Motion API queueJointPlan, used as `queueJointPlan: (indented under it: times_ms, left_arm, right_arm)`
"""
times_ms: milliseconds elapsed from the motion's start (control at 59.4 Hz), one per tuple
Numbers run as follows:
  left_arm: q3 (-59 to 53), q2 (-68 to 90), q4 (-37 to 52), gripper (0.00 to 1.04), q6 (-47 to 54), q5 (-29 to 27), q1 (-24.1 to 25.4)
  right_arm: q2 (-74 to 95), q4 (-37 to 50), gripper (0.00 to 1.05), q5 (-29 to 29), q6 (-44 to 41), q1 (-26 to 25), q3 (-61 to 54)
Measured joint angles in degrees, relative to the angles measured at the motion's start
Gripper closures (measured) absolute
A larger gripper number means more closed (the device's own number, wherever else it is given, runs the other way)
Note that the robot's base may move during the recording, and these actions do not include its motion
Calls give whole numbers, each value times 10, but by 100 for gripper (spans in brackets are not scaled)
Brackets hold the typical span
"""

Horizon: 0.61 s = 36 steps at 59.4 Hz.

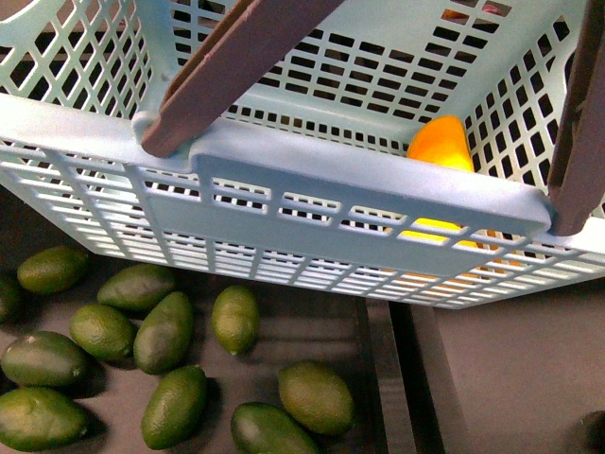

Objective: Pick lemon and mango into basket

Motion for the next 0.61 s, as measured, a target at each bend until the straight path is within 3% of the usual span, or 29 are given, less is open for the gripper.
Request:
queueJointPlan:
  times_ms: [606]
  left_arm:
    - [0, 0, 0, 79, 0, 1, 0]
  right_arm:
    - [-126, -122, 103, -2, 0, 0, 0]
